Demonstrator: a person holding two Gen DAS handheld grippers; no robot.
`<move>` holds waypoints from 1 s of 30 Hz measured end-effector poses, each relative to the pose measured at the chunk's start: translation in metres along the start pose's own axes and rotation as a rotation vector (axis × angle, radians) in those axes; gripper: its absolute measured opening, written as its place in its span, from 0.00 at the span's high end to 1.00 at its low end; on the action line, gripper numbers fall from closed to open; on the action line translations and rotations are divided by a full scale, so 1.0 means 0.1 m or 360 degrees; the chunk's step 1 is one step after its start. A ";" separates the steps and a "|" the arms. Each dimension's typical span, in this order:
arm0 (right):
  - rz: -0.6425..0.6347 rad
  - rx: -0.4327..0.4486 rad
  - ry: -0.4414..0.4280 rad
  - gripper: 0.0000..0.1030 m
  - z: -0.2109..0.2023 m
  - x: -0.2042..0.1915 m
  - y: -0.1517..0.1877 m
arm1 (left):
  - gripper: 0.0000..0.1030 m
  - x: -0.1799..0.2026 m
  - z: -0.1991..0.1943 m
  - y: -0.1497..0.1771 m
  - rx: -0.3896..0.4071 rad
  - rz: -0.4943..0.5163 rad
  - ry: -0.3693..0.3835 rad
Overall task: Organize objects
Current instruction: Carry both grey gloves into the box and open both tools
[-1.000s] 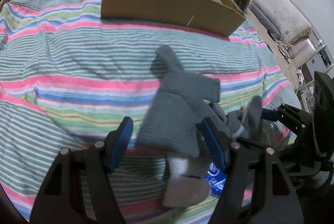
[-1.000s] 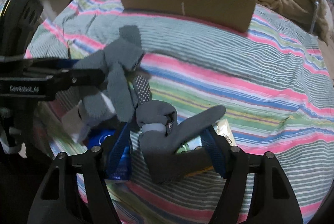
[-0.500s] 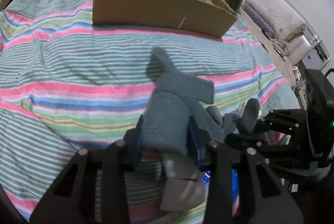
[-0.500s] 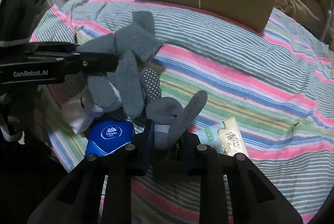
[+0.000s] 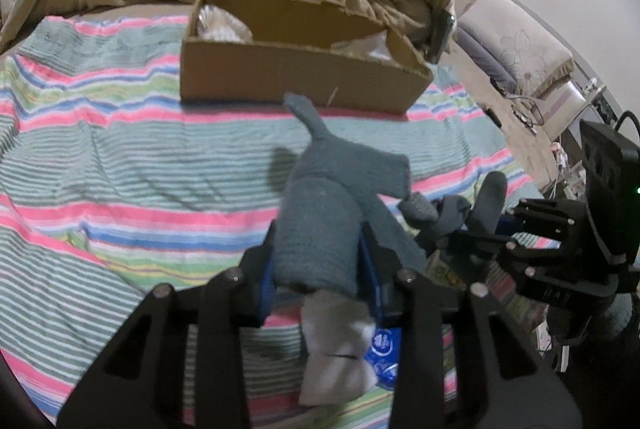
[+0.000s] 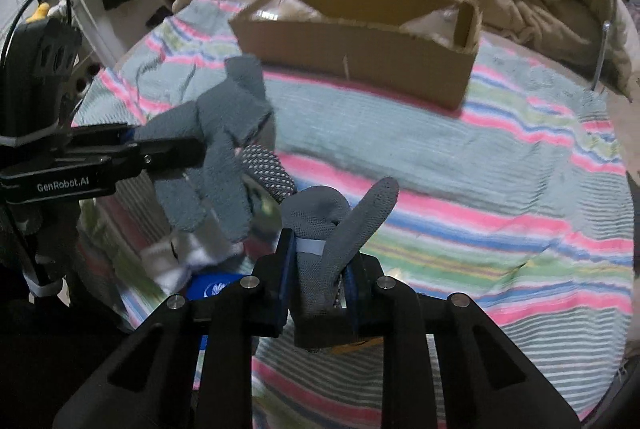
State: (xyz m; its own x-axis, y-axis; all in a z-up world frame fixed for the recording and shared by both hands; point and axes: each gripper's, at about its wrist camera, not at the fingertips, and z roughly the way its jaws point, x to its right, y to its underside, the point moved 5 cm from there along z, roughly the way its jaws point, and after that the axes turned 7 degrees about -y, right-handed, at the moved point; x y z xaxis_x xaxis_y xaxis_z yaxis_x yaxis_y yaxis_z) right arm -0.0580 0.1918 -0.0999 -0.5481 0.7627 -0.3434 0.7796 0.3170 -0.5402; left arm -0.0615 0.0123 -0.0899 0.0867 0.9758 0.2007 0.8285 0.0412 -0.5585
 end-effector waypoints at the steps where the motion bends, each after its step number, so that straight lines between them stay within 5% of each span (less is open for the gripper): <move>1: 0.0001 0.0015 0.0006 0.77 -0.03 0.02 -0.04 | 0.64 0.00 -0.01 -0.03 0.0012 -0.0004 -0.0001; 30: 0.0004 0.0277 0.0000 0.77 -0.43 0.21 -0.96 | 0.64 -0.10 -0.29 -0.82 0.0188 -0.0037 0.0000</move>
State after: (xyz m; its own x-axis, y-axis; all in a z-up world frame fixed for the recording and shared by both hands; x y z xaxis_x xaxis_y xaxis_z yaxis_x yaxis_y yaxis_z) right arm -0.1306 0.2016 -0.0220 -0.5459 0.7635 -0.3449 0.7167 0.2124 -0.6642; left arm -0.1137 -0.0068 -0.0226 0.0681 0.9743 0.2146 0.7592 0.0889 -0.6448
